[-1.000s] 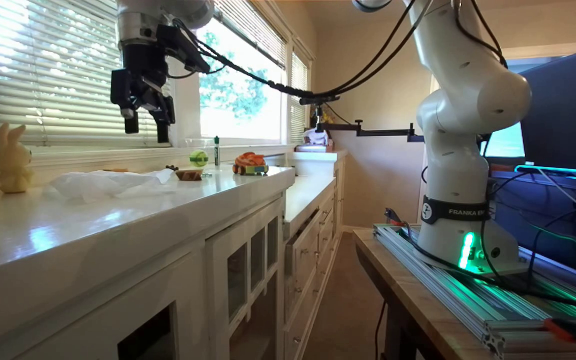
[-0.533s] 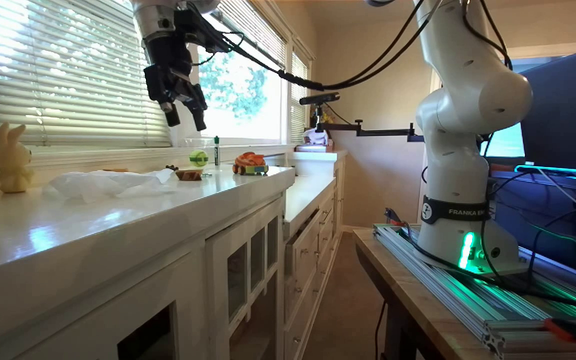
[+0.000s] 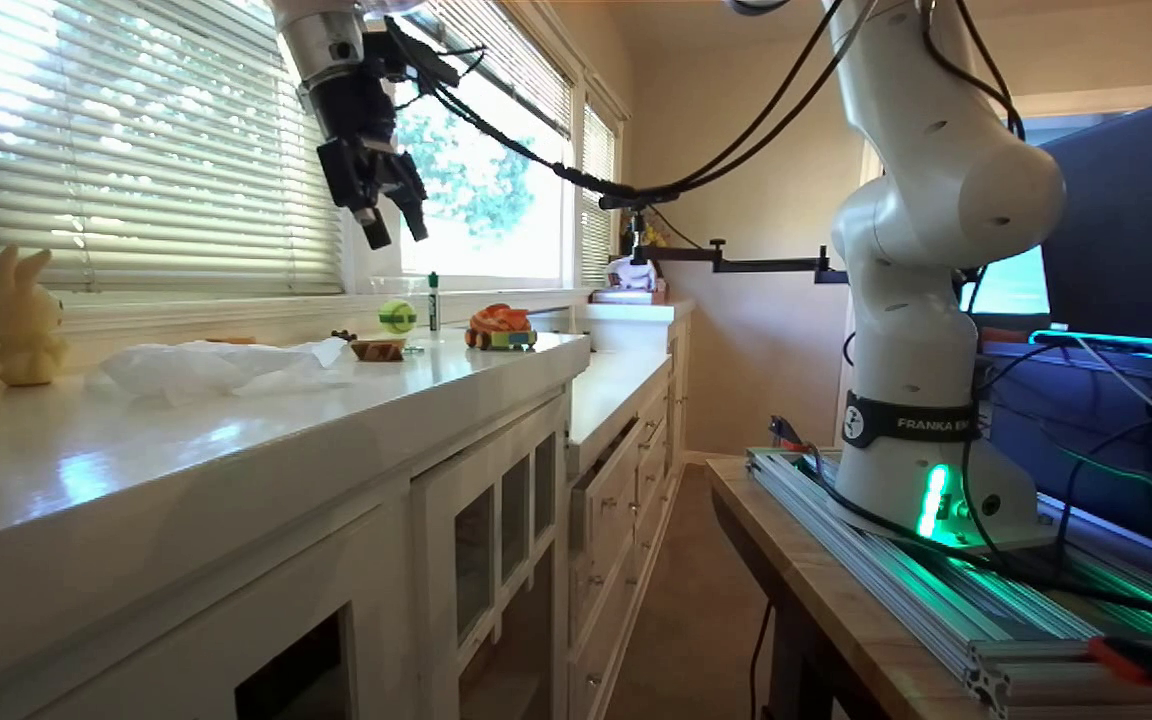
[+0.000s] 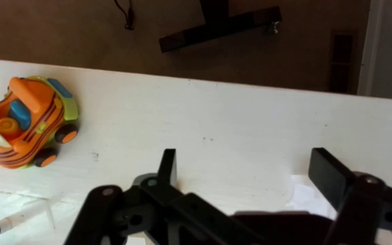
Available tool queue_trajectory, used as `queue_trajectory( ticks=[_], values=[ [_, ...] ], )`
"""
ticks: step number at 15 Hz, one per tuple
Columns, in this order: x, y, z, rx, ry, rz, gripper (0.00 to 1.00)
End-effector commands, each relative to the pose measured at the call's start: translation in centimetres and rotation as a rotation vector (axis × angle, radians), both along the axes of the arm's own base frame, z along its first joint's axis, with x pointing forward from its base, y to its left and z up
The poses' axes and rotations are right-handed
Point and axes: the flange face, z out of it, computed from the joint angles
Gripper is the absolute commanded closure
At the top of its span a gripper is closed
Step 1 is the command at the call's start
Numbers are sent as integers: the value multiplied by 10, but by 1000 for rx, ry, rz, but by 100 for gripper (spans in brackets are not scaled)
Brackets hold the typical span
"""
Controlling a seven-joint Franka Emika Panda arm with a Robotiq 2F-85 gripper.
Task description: Use the paper towel to wipe the surface
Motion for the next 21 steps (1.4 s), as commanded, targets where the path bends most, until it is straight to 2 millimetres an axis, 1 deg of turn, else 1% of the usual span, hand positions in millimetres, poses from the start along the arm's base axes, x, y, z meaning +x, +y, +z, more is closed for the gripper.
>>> queue_trajectory(
  ticks=[1,3,7,10,12,14,16,21],
  values=[
    [24,-2,1,-68,-110,41,0],
    [37,-1,0,-68,-223,57,0],
    [61,4,0,-8,-457,78,0],
    [71,6,-2,58,-579,55,0],
    [73,8,-5,132,-640,10,0],
    [72,10,-8,194,-656,-19,0],
    [68,11,-10,230,-619,-29,0],
    [54,8,-5,215,-483,-69,0]
  ],
)
